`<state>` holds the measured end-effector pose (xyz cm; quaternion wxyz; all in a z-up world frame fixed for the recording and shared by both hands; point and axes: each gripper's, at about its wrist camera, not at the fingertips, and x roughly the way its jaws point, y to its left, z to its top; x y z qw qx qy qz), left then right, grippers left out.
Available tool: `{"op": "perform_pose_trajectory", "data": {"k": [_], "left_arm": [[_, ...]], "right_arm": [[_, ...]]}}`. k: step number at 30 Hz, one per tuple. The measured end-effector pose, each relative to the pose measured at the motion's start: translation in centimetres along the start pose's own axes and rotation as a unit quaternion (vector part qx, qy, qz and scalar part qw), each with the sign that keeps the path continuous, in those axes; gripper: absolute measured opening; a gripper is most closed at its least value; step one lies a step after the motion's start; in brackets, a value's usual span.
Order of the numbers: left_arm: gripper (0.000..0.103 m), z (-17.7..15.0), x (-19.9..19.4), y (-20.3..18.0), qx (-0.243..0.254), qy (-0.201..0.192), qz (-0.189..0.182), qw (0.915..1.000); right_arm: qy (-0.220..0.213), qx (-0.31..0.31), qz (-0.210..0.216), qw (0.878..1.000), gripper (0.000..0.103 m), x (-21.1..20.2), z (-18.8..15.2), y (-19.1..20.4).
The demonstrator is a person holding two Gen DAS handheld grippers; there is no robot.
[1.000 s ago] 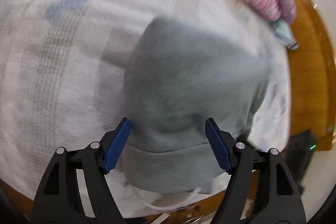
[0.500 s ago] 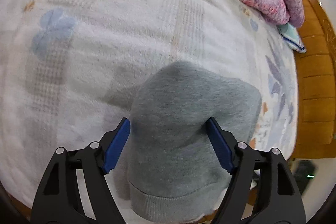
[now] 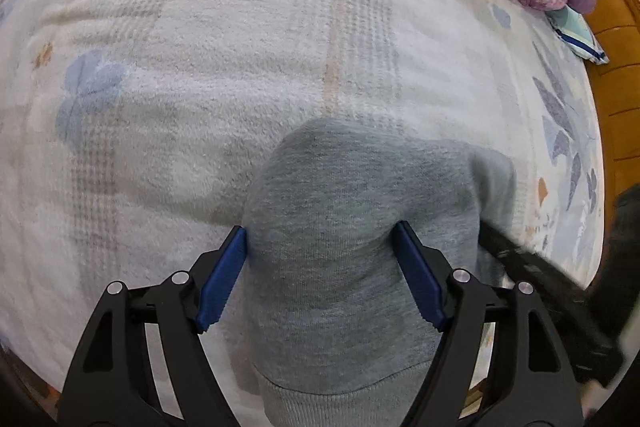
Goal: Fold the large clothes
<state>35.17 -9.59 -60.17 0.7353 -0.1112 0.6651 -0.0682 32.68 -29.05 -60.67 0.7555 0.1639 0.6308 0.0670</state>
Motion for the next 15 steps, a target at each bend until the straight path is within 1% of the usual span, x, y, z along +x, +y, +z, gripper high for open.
{"op": "perform_pose_trajectory", "data": {"k": [2, 4, 7, 9, 10, 12, 13, 15], "left_arm": [[0.079, 0.5, 0.6, 0.0, 0.003, 0.009, -0.007, 0.9999], [0.082, 1.1, 1.3, 0.1, 0.004, 0.019, -0.015, 0.9997], [0.083, 1.6, 1.5, 0.5, -0.003, 0.030, -0.025, 0.9992], [0.083, 1.5, 1.0, 0.7, -0.006, 0.026, -0.038, 0.9989], [0.083, 1.1, 0.3, 0.9, -0.007, 0.020, -0.049, 0.9986], [0.083, 0.0, -1.0, 1.6, -0.011, 0.004, -0.070, 0.9975], [0.083, -1.0, -1.8, 2.3, -0.018, -0.002, -0.089, 0.9959], [0.083, -2.9, -2.7, 3.5, -0.039, -0.008, -0.118, 0.9922]], "right_arm": [[0.001, 0.011, -0.012, 1.000, 0.000, 1.0, -0.3, -1.9], [0.002, 0.025, -0.002, 1.000, 0.000, 1.2, -0.2, -2.8], [0.004, 0.033, -0.003, 0.999, 0.000, 1.1, -0.1, -3.2], [0.008, 0.039, -0.002, 0.999, 0.000, 0.8, 0.1, -3.1], [0.008, 0.049, 0.004, 0.999, 0.000, 0.2, 0.2, -3.0], [-0.008, 0.048, 0.008, 0.999, 0.000, -1.9, -0.3, -2.6], [-0.021, 0.045, 0.018, 0.999, 0.004, -3.3, -0.8, -2.2], [-0.037, 0.035, 0.028, 0.998, 0.006, -5.3, -2.1, -1.0]]}}
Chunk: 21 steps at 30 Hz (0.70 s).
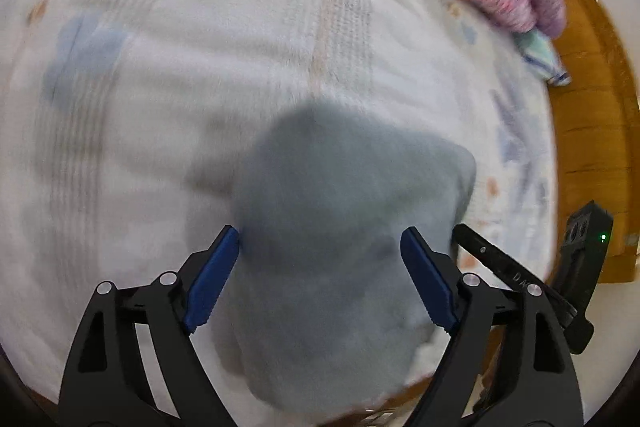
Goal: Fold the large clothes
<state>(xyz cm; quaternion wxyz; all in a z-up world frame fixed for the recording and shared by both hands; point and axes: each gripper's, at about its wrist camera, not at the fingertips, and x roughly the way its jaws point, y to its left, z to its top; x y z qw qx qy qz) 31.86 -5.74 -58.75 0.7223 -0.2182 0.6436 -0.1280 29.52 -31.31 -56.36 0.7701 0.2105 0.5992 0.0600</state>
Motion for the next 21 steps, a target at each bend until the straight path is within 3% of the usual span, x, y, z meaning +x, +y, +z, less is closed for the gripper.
{"op": "perform_pose_trajectory", "data": {"k": [3, 5, 8, 10, 13, 17, 20, 21], "left_arm": [[0.083, -3.4, -0.7, 1.0, -0.018, 0.002, -0.019, 0.9997], [0.083, -5.4, 0.0, 1.2, -0.024, 0.013, -0.016, 0.9995], [0.083, -7.1, 2.0, 1.7, -0.033, 0.048, 0.002, 0.9983], [0.083, -7.4, 3.4, 1.5, -0.019, 0.053, 0.024, 0.9981], [0.086, -6.9, 4.6, 1.6, -0.030, 0.064, 0.019, 0.9973], [0.085, -6.7, 4.5, 1.0, -0.018, 0.072, 0.016, 0.9971], [0.085, -7.2, 4.0, 1.1, -0.021, 0.068, 0.014, 0.9974], [0.085, -7.3, 3.9, 1.2, -0.026, 0.064, 0.012, 0.9975]], "right_arm": [[-0.014, -0.030, 0.022, 0.999, 0.006, -1.9, -2.4, 2.3], [0.014, -0.043, 0.040, 0.998, 0.006, -0.8, -4.3, 3.6], [0.035, -0.066, 0.004, 0.997, 0.005, 1.1, -6.2, 3.4], [0.048, -0.039, -0.008, 0.998, 0.000, 2.4, -6.7, 1.4], [0.051, -0.017, -0.001, 0.999, 0.000, 3.3, -6.9, -1.1], [0.051, -0.011, -0.003, 0.999, 0.000, 3.0, -6.7, -1.2], [0.042, 0.035, 0.029, 0.998, 0.000, 1.8, -6.7, -1.6], [0.036, 0.046, 0.037, 0.998, 0.005, 0.7, -6.8, -2.2]]}}
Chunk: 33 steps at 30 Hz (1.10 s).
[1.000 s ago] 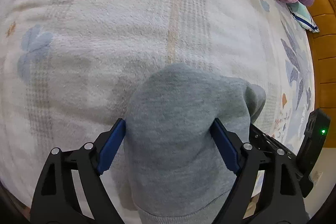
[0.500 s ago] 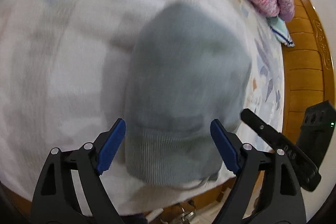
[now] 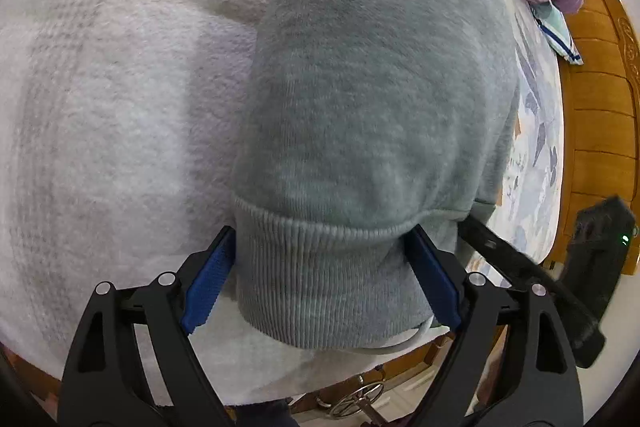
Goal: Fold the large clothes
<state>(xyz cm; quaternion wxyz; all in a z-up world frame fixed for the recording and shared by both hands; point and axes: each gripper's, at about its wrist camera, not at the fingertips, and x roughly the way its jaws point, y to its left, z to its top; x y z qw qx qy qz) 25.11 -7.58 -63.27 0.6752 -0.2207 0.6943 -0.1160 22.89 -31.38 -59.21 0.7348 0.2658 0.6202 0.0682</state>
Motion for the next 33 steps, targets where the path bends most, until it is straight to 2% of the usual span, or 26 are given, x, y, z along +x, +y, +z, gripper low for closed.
{"op": "perform_pose_trajectory", "data": {"k": [2, 3, 4, 6, 9, 11, 13, 18, 20, 25, 26, 28, 29, 33], "left_arm": [[0.085, -0.2, 0.2, 0.3, -0.005, 0.000, -0.004, 1.0000], [0.085, -0.2, 0.2, 0.2, -0.007, 0.001, -0.006, 1.0000], [0.085, -0.2, 0.2, 0.2, -0.006, 0.002, -0.006, 1.0000], [0.085, -0.2, 0.2, 0.0, -0.002, -0.001, -0.003, 1.0000], [0.085, -0.3, 0.1, 0.2, -0.007, -0.001, -0.006, 1.0000], [0.085, -0.5, 0.3, 0.1, -0.013, -0.001, -0.011, 0.9999], [0.085, -0.6, 0.3, 0.3, -0.016, -0.001, -0.013, 0.9998], [0.086, -0.6, 0.5, 0.4, -0.017, 0.001, -0.014, 0.9998], [0.087, -0.5, 0.5, 0.7, -0.022, 0.004, -0.016, 0.9996], [0.088, -0.5, 0.7, 1.0, -0.028, 0.002, -0.020, 0.9994], [0.088, -0.5, 0.8, 0.9, -0.028, 0.002, -0.020, 0.9994], [0.089, -0.4, 1.0, 0.9, -0.031, 0.001, -0.022, 0.9993], [0.090, -0.4, 1.1, 1.0, -0.033, 0.001, -0.024, 0.9992], [0.092, -0.3, 1.5, 1.2, -0.038, -0.003, -0.023, 0.9990]], "right_arm": [[-0.030, 0.016, 0.009, 0.999, 0.012, -2.2, -0.6, -0.6], [-0.043, 0.027, 0.010, 0.999, 0.024, -3.1, -0.9, -1.0], [-0.051, 0.040, 0.013, 0.998, 0.040, -3.5, -1.1, -1.5], [-0.057, 0.077, 0.023, 0.995, 0.060, -4.0, -1.5, -3.0], [-0.043, 0.126, 0.034, 0.990, 0.060, -3.0, -1.4, -4.4], [-0.025, 0.182, 0.070, 0.980, 0.061, -2.0, -1.6, -5.9], [-0.012, 0.221, 0.086, 0.971, 0.061, -0.6, -2.2, -7.1], [0.019, 0.258, 0.154, 0.954, 0.064, 0.9, -2.5, -8.6], [0.023, 0.272, 0.165, 0.948, 0.064, 1.2, -2.7, -9.2], [0.017, 0.306, 0.215, 0.927, 0.077, 2.1, -3.3, -9.8], [0.017, 0.308, 0.221, 0.925, 0.079, 2.4, -3.2, -9.8], [0.016, 0.305, 0.234, 0.923, 0.089, 2.7, -3.1, -9.4], [0.016, 0.303, 0.233, 0.924, 0.090, 2.8, -2.9, -9.3], [0.010, 0.282, 0.205, 0.937, 0.089, 3.0, -2.3, -7.6]]}}
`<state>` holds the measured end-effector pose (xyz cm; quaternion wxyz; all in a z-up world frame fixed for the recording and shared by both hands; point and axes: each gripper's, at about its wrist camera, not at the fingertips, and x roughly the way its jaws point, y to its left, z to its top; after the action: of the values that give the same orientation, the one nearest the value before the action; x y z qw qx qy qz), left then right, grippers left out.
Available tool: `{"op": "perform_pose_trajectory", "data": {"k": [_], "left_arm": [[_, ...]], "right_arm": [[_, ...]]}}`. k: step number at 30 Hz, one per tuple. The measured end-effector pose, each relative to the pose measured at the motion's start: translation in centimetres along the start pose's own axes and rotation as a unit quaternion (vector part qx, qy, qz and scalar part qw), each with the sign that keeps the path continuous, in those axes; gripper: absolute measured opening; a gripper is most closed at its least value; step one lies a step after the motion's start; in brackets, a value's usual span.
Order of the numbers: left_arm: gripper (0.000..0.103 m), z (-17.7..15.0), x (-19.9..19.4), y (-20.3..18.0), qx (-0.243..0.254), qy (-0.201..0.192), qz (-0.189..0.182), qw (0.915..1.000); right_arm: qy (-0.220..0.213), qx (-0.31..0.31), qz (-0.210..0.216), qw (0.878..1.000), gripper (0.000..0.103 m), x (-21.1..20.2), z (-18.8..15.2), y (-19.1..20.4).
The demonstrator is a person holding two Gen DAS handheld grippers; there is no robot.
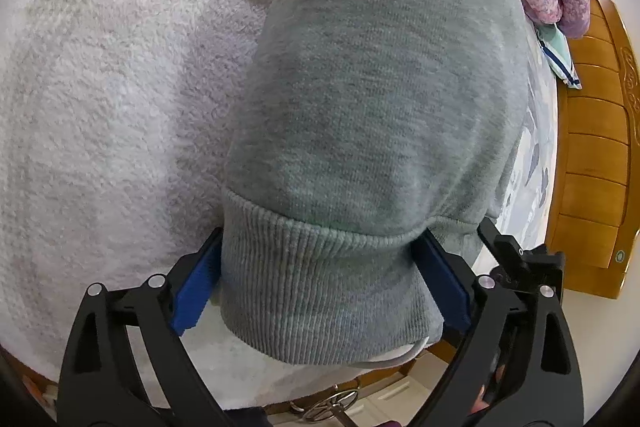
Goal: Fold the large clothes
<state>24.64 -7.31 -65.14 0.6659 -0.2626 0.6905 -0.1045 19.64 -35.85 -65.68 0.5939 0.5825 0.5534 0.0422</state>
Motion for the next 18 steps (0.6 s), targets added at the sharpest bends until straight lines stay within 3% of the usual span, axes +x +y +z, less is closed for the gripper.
{"op": "perform_pose_trajectory", "data": {"k": [3, 8, 9, 10, 15, 18], "left_arm": [[0.092, 0.0, 0.2, 0.1, -0.011, -0.002, -0.005, 0.9999], [0.092, 0.0, 0.5, 0.3, -0.020, 0.004, -0.004, 0.9998], [0.086, 0.0, 0.6, 0.1, -0.021, 0.005, -0.003, 0.9998], [0.080, 0.1, 0.4, 0.1, -0.023, 0.006, -0.009, 0.9997], [0.057, -0.5, -1.4, -0.8, 0.013, -0.021, -0.005, 0.9997], [0.052, -0.7, -3.3, -2.3, 0.041, -0.041, -0.008, 0.9983]], "right_arm": [[0.020, -0.001, 0.025, 0.999, 0.076, 1.3, -0.9, 0.5], [0.001, 0.028, 0.044, 0.999, 0.071, 1.8, -1.0, -0.6], [0.003, 0.026, 0.053, 0.998, 0.056, 1.7, -1.1, -0.5], [0.002, 0.023, 0.052, 0.998, 0.051, 1.5, -1.3, -0.4], [-0.021, -0.040, -0.010, 0.999, 0.036, 0.3, -2.2, 3.0], [-0.044, -0.083, -0.036, 0.995, 0.033, -1.1, -3.3, 5.8]]}}
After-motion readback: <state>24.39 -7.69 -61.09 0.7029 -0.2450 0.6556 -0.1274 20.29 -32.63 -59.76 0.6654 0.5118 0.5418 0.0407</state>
